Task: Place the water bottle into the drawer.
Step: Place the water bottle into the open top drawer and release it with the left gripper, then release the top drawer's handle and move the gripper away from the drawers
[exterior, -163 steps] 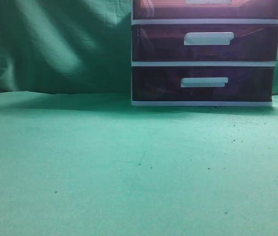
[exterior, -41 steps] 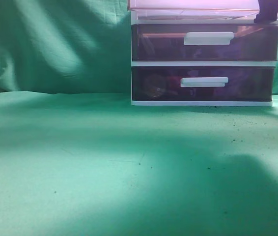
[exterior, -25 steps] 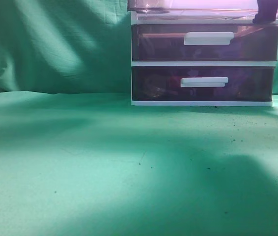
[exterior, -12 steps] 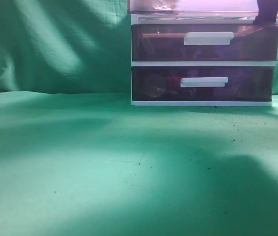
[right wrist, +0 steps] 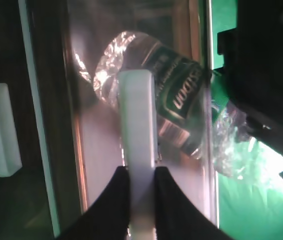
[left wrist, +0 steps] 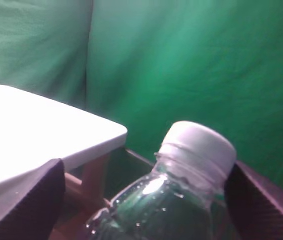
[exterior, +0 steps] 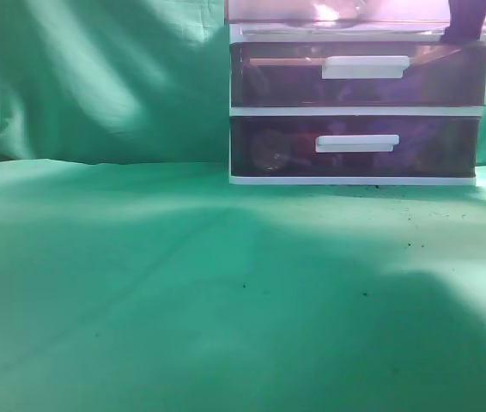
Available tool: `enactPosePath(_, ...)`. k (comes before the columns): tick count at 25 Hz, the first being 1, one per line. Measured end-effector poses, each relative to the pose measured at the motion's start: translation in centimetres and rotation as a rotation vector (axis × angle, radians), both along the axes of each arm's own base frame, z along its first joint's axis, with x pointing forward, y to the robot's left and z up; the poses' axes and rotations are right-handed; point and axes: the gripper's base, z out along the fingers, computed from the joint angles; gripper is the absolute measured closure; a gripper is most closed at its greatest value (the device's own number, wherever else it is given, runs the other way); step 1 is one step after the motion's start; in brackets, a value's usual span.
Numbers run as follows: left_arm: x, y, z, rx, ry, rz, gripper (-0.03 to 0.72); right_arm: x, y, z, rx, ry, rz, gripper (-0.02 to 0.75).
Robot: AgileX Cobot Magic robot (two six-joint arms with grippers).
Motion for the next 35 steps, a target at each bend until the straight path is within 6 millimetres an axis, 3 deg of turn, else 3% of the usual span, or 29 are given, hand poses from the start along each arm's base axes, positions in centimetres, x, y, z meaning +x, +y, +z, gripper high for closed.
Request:
enactPosePath(5, 0.3, -1.0, -1.0, -0.067, 0.019, -0.060, 0.092, 0.0, 0.1, 0.0, 0.023, 0.007, 0.001, 0.642)
enactPosePath(12, -0.2, -1.6, -1.2, -0.034, -0.007, -0.081, 0.092, 0.0, 0.1, 0.0, 0.037, 0.012, 0.001, 0.642)
enactPosePath(15, -0.7, -1.4, -0.4, 0.066, -0.104, -0.085, 0.237, 0.0, 0.1, 0.0, 0.038, 0.012, 0.001, 0.642)
enactPosePath(18, -2.3, -0.2, 3.0, 0.246, -0.241, -0.088, 0.537, 0.0, 0.1, 0.0, 0.035, 0.010, 0.000, 0.642)
enactPosePath(19, -3.1, 0.4, 4.7, 0.254, -0.241, -0.100, 0.599, 0.0, 0.1, 0.0, 0.028, 0.008, 0.001, 0.642)
enactPosePath(22, -5.1, 2.8, 9.0, 0.229, -0.202, -0.171, 0.688, 0.0, 0.0, 0.0, -0.009, 0.001, 0.001, 0.642)
enactPosePath(24, -5.9, 4.4, 10.8, 0.203, -0.141, -0.222, 0.688, 0.0, 0.0, 0.0, -0.056, -0.007, -0.002, 0.642)
enactPosePath(26, -5.6, 5.8, 11.2, 0.196, -0.086, -0.252, 0.688, 0.0, 0.0, 0.0, -0.100, -0.015, -0.006, 0.642)
enactPosePath(32, -4.6, 9.2, 10.5, 0.228, 0.049, -0.365, 0.688, 0.8, 0.5, 1.1, -0.117, -0.022, -0.006, 0.642)
enactPosePath(35, -4.5, 11.0, 10.1, 0.266, 0.096, -0.446, 0.688, 2.2, 0.1, 2.0, -0.117, -0.025, -0.018, 0.642)
